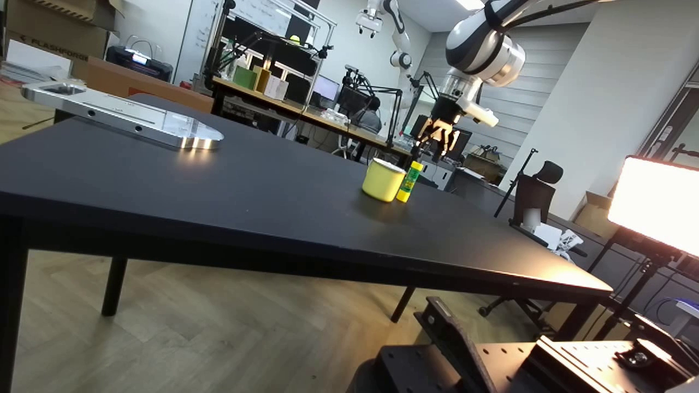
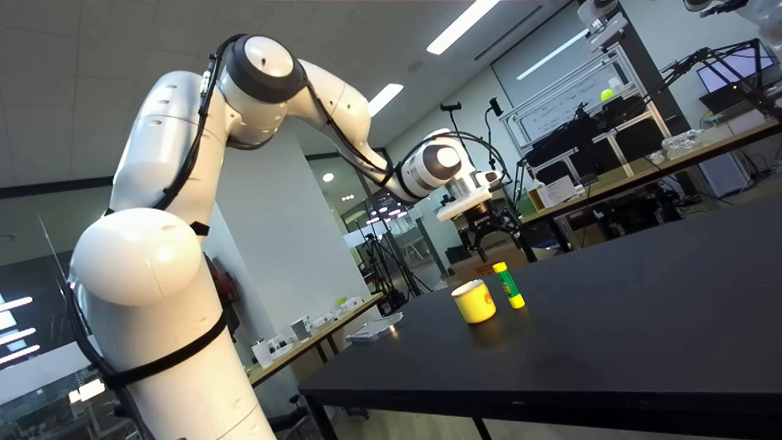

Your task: Pick up the object and put it in the cup

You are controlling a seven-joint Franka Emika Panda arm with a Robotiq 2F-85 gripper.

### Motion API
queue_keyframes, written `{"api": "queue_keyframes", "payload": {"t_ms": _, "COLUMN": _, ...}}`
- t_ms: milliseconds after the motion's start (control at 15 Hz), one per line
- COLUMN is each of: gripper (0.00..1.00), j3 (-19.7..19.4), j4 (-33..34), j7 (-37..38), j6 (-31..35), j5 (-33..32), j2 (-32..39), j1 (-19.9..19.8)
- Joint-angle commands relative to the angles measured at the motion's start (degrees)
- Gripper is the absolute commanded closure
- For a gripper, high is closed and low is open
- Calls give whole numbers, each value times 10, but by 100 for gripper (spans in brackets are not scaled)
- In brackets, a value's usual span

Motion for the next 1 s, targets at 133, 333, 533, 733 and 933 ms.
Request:
{"api": "queue_keyframes", "payload": {"t_ms": 133, "gripper": 0, "j3": -7, "j4": 79, "j7": 42, "j6": -88, "j5": -14, "j2": 47, "j1": 15}}
{"api": "queue_keyframes", "payload": {"t_ms": 333, "gripper": 0, "j3": -3, "j4": 62, "j7": 48, "j6": -84, "j5": -8, "j2": 36, "j1": 17}}
{"api": "queue_keyframes", "payload": {"t_ms": 533, "gripper": 25, "j3": -2, "j4": 40, "j7": 58, "j6": -36, "j5": -1, "j2": 27, "j1": 18}}
{"api": "queue_keyframes", "payload": {"t_ms": 733, "gripper": 40, "j3": -4, "j4": 33, "j7": 70, "j6": -17, "j5": -3, "j2": 31, "j1": 20}}
{"api": "queue_keyframes", "payload": {"t_ms": 933, "gripper": 61, "j3": -6, "j4": 32, "j7": 84, "j6": -39, "j5": -6, "j2": 36, "j1": 25}}
